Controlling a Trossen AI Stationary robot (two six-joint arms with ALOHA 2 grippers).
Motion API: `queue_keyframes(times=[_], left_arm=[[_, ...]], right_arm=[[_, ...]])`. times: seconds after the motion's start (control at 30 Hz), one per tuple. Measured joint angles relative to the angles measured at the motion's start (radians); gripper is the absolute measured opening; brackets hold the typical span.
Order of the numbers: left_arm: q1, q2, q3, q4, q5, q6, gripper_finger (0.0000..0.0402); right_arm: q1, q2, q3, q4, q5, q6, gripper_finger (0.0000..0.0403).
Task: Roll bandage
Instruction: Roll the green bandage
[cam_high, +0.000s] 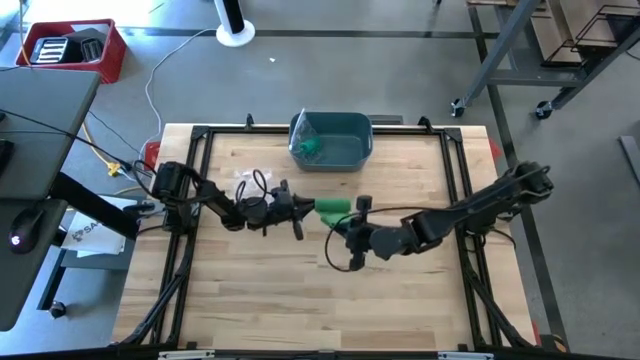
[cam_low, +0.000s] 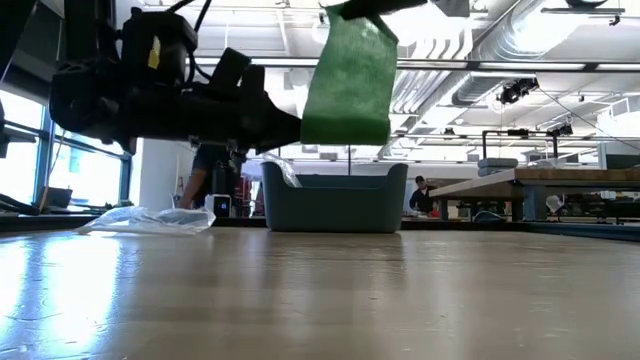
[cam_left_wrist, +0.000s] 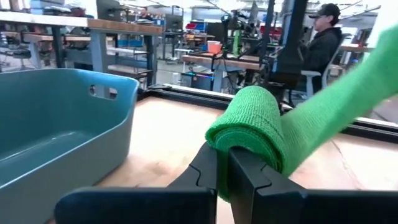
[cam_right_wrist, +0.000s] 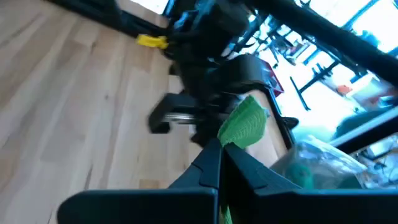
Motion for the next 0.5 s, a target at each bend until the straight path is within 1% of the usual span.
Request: queue_keyframes(times=[0.13,0.27,0.33,0.43,0.5], left_arm=[[-0.025,-0.001,0.000,0.027,0.010,0.019,0.0005],[-0.045,-0.011,0.000,0.044,0.035,0.065,0.0005],[-0.049,-0.030,-0.002,0.030,0.035,0.066,0.0005],[-0.049,-0.074,-0.015,0.016,0.035,0.068,0.0005],[-0.047,-0.114,-0.032,0.016,0.035,0.068,0.0005]], right_arm=[[-0.027,-0.014,0.045,-0.073,-0.003,0.039,0.0000],[-0.040,-0.014,0.050,-0.102,-0.081,0.073,0.0000],[-0.039,-0.014,0.050,-0.116,-0.148,0.103,0.0000],[-0.028,-0.010,0.050,-0.137,-0.316,0.165,0.0000],[-0.014,0.002,0.050,-0.151,-0.399,0.204,0.0000]])
